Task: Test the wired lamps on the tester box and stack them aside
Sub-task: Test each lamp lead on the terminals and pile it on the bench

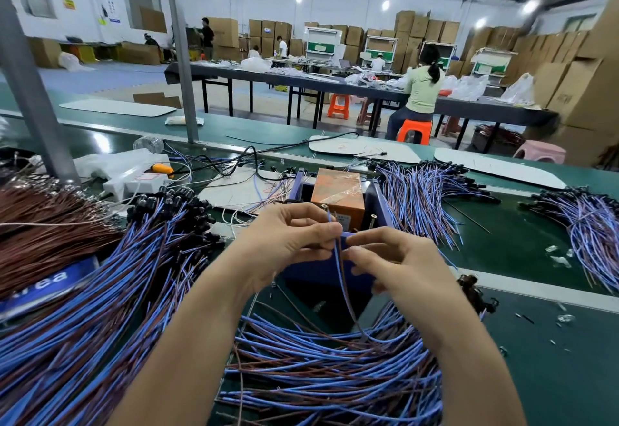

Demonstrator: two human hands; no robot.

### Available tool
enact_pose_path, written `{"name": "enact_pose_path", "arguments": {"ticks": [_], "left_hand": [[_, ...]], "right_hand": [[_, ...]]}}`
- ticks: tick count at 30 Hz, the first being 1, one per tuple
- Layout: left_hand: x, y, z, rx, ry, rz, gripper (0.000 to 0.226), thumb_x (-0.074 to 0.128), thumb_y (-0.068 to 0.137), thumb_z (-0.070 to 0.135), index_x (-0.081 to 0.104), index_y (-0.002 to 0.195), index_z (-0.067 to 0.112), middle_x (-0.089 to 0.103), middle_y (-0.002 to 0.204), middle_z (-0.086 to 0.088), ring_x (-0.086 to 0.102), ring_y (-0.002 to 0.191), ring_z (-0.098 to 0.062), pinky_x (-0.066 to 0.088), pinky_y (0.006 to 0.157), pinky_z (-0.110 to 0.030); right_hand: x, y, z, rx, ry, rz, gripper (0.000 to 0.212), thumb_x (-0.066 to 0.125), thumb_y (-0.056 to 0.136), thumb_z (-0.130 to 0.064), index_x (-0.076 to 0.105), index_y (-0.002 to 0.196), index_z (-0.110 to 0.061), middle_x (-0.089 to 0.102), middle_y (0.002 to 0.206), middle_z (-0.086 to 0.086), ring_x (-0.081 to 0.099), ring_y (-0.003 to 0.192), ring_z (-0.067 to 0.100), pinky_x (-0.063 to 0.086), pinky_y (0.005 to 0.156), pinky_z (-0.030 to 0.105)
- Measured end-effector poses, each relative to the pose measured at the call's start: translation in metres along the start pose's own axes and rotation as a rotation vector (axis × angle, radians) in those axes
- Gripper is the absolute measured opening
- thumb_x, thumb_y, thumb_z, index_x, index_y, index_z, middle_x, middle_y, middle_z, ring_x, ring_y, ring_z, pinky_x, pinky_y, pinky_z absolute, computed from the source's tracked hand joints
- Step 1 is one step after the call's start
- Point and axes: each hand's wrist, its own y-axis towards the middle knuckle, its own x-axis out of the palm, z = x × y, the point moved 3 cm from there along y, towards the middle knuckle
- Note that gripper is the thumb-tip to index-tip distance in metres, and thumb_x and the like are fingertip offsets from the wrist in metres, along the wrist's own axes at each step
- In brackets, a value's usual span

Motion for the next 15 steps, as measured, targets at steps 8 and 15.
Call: {"name": "enact_pose_path", "arguments": {"ticks": [8,15], "left_hand": [[0.009,0.006,-0.016,-0.053,0.043,0.049,0.007,0.067,0.083,0.009,0.066,0.077,0.01,0.066,0.061,0.0,0.06,0.053,-0.006,0.055,0.056,-0.018],[0.001,0.01,-0.033,-0.18,0.215,0.11,0.014,0.063,0.09,0.019,0.07,0.082,0.011,0.066,0.063,0.004,0.052,0.044,-0.002,0.048,0.048,-0.015]], "right_hand": [[0.015,0.008,0.011,0.07,0.231,0.013,0.01,0.061,0.089,0.002,0.065,0.081,-0.003,0.07,0.065,0.01,0.069,0.055,0.021,0.055,0.05,0.025],[0.01,0.016,0.034,0.21,0.143,0.15,0.01,0.057,0.093,-0.002,0.062,0.085,-0.002,0.066,0.067,0.02,0.069,0.053,0.03,0.055,0.046,0.028]]}}
